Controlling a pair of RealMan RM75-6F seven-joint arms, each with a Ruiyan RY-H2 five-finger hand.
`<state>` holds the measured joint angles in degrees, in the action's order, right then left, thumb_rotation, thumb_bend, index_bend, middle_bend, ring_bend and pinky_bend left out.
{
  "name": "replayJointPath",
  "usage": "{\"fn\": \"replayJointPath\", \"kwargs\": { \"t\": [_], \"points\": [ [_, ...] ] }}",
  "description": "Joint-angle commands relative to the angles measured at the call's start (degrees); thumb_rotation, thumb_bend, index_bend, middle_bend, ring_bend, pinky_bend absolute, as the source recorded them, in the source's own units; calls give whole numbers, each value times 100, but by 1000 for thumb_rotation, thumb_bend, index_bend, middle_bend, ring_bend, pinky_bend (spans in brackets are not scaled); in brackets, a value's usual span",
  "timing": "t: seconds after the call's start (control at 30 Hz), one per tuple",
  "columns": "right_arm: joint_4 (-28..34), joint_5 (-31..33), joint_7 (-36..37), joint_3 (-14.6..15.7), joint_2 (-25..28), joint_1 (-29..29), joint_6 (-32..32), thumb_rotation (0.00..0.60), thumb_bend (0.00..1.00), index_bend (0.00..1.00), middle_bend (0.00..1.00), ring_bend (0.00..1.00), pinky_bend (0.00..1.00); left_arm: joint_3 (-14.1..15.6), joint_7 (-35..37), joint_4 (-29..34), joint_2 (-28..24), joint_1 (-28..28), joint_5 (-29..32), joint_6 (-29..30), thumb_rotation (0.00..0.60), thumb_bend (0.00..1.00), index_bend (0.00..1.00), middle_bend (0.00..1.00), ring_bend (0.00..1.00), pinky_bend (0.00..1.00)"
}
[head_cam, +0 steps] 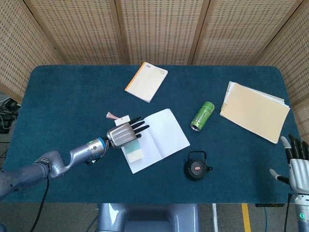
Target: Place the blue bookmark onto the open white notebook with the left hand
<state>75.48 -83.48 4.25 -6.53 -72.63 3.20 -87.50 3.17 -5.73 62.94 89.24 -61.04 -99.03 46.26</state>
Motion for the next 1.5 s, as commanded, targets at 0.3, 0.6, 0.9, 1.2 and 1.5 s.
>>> {"fn": "replayJointPath", "kwargs": {
  "t": [0.3, 0.6, 0.9, 1.2, 1.5],
  "points": [
    [-33, 28, 114, -7, 9, 0, 35, 600, 103, 39, 0, 0, 0, -257, -557, 173, 367, -278, 380, -567, 600, 241, 646, 0, 0, 0],
    [-52, 42, 182, -15, 17, -2, 47, 600, 102, 39, 0, 0, 0, -338, -648, -11, 505, -350, 587, -734, 600, 242, 646, 0, 0, 0],
    [-63, 52, 210, -20, 16, 0, 58, 600, 102, 39, 0, 0, 0, -417, -729, -82, 651, -428, 782, -906, 600, 242, 647, 0, 0, 0],
    [-61, 53, 242, -26, 28, -5, 48, 600, 103, 39, 0, 0, 0, -498, -963, -75, 740, -523, 937, -1029, 600, 242, 621, 0, 0, 0],
    [-44, 47, 260, -27, 41, -13, 33, 600, 102, 39, 0, 0, 0, -538, -1155, -86, 785, -541, 1101, -1083, 600, 242, 587, 0, 0, 0]
  ]
}}
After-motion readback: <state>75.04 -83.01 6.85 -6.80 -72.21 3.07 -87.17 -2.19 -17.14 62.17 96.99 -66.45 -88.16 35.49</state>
